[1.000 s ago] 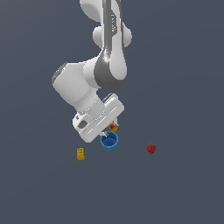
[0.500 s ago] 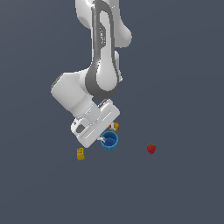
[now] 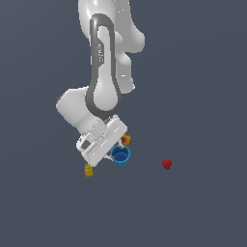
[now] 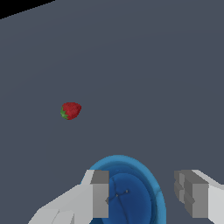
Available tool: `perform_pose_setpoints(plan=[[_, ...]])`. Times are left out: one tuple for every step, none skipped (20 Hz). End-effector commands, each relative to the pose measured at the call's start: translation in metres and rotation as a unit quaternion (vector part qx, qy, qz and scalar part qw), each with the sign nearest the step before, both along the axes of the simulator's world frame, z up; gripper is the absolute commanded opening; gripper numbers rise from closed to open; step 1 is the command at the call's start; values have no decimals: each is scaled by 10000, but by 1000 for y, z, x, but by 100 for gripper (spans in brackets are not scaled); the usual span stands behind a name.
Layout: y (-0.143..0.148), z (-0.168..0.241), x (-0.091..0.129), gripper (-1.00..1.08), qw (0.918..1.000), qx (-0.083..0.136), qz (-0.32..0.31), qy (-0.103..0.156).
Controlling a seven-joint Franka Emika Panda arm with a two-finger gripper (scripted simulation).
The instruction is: Pick up a designated object from a clutter of objects.
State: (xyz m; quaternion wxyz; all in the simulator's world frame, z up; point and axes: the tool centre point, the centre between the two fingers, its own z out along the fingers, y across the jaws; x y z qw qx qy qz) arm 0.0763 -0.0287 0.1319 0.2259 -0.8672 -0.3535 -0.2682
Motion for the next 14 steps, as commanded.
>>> perform_pose_setpoints(plan=[[-4, -7, 1, 28, 9999, 8, 28, -152], [-5, -10, 1, 28, 9998, 10, 38, -210], [-7, -13, 1, 28, 9996, 10, 46, -267], [-8, -15, 1, 28, 9995, 9, 54, -320], [-10, -18, 2, 28, 9993, 7, 60, -371], [-11, -20, 2, 28, 9991, 4, 66, -418], [-12, -22, 2, 28, 9989, 1, 70, -462], [-13, -24, 2, 28, 9987, -3, 75, -503], [-14, -26, 2, 28, 9985, -7, 78, -542], [-15, -28, 2, 28, 9983, -11, 81, -576], [-16, -30, 2, 28, 9981, -15, 84, -608], [-17, -31, 2, 28, 9979, -19, 86, -638], [-18, -33, 2, 28, 9978, -23, 88, -664], [-19, -34, 2, 28, 9976, -27, 89, -687]])
